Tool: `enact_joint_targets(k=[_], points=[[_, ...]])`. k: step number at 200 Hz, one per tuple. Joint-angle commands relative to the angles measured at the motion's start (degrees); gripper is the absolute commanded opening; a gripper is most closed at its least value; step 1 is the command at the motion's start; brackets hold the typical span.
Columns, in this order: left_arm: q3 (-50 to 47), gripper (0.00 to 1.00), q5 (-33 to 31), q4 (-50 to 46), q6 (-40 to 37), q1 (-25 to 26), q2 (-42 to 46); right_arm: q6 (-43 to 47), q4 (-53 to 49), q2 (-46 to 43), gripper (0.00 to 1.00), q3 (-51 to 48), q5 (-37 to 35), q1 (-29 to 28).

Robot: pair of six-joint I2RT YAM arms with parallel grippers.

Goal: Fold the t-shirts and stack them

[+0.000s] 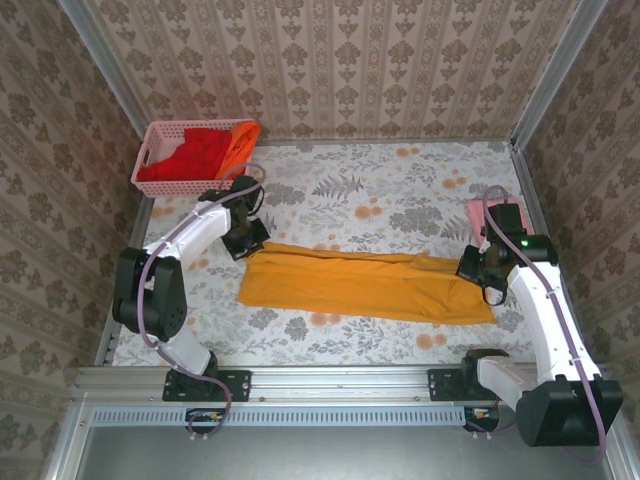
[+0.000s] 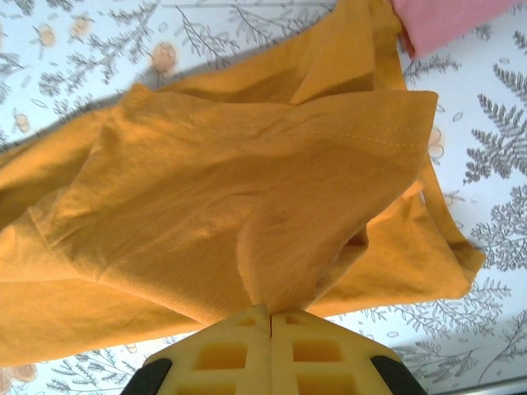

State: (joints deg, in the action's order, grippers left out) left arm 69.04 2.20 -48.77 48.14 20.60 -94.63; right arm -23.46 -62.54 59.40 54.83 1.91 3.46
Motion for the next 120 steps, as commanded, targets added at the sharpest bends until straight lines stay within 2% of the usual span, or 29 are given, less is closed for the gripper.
enact_joint_targets(k=[1, 48, 87, 120], points=[[-2.3, 0.00, 1.2, -0.6, -0.4, 0.1, 1.7, -2.5, -4.4, -0.9, 0.00, -2.0, -1.8, -0.2], [-5.6, 0.00, 2.0, -0.2, 0.0, -0.1, 1.5, -5.2, -3.9, 1.2, 0.00, -6.7, -0.9, -0.2], [-4.7, 0.00, 0.6, -0.9, -1.2, -0.3, -1.0, -7.7, -0.7, 4.2, 0.00, -9.0, 0.2, -0.2], [-4.0, 0.00, 2.0, -2.4, -1.9, -0.5, -2.5, -8.9, 1.6, 7.7, 0.00, -10.1, 0.3, -0.2]])
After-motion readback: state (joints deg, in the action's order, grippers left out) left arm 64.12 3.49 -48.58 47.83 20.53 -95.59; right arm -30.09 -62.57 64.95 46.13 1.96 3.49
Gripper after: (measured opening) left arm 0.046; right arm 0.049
